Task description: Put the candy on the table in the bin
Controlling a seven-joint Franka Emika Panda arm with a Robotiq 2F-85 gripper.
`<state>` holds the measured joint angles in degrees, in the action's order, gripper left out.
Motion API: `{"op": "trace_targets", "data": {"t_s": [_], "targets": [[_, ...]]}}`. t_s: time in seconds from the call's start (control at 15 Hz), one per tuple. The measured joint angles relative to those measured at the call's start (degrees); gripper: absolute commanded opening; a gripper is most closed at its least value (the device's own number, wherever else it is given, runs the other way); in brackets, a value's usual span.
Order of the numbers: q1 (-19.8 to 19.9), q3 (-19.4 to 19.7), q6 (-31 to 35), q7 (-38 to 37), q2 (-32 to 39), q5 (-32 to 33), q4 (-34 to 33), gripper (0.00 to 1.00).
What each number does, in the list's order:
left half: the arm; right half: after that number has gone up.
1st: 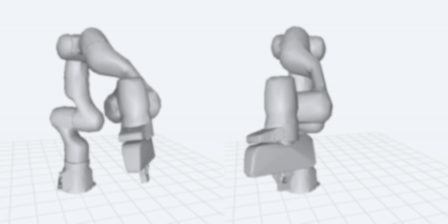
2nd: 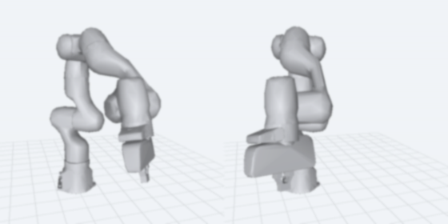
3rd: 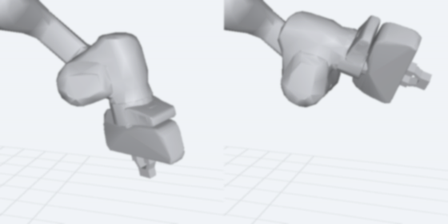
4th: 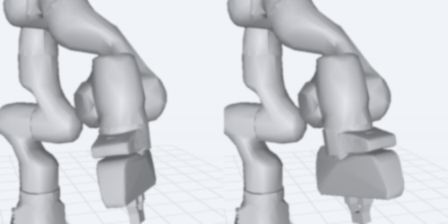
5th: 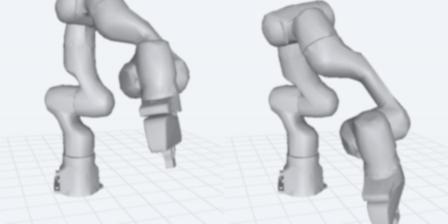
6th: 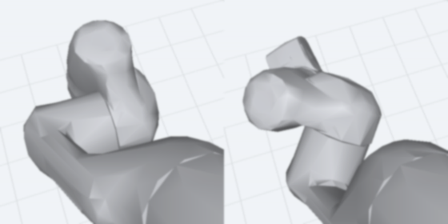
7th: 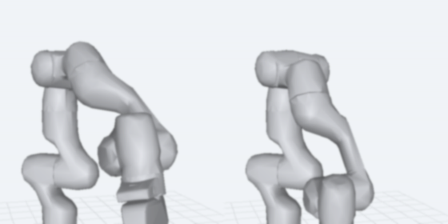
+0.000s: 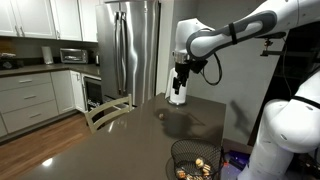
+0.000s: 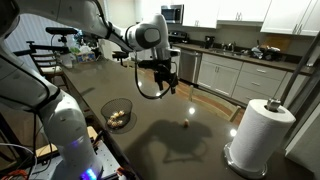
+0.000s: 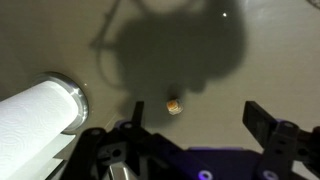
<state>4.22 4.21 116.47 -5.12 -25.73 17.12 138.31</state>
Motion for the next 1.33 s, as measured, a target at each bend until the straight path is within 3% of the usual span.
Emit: {"op": "trace_targets", "data": {"t_s": [0.73,1.33], "targets": [[0.03,0.47,1.09,0.37,1.81,-0.54,-0.70,1.00],[0.11,2.54,8.73,5.40,12.36,-1.77,-2.50,1.00]]}}
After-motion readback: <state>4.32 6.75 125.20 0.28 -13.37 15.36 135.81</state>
